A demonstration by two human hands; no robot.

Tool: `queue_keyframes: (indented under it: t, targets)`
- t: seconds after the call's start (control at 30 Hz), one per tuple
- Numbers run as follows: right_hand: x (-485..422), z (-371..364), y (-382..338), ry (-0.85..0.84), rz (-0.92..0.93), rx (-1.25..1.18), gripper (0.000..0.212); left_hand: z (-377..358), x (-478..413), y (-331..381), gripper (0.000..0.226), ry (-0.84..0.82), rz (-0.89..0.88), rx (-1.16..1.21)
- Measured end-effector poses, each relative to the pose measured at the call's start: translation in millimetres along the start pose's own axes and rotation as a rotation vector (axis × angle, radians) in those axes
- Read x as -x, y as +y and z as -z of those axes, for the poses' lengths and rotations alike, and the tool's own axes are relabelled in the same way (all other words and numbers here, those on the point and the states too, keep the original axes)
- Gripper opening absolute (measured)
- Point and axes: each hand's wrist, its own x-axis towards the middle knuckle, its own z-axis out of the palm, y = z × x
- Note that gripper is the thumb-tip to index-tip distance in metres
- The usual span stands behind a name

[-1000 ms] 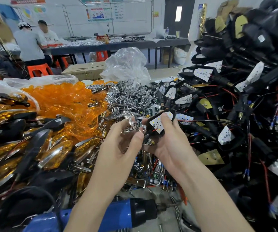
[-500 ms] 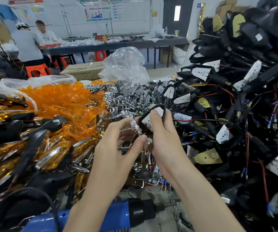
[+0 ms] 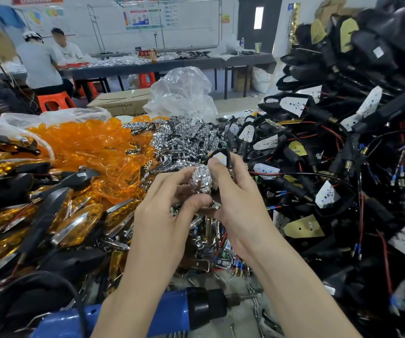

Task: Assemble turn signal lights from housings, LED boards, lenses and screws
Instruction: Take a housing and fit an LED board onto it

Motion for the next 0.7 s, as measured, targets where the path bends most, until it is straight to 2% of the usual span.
queue_keyframes:
  t: [0.17, 0.3, 0.5, 0.7]
  targets:
    - [0, -1, -4, -0.047, 0.003, 0.026, 0.013, 4, 0, 3, 0.015, -0.003, 0.104, 0.022]
    - [1, 4, -6, -0.126, -0.035, 0.03, 0.01, 8, -2, 5, 0.032, -0.074, 0.177, 0.108]
    - [3, 9, -12, -0.198, -0.088, 0.065, 0.013, 23, -6, 7, 0.022, -0.22, 0.202, 0.166]
    - [5, 7, -11, -0.233, -0.09, 0.061, 0.011, 29, -7, 6, 0.024, -0.246, 0.216, 0.109]
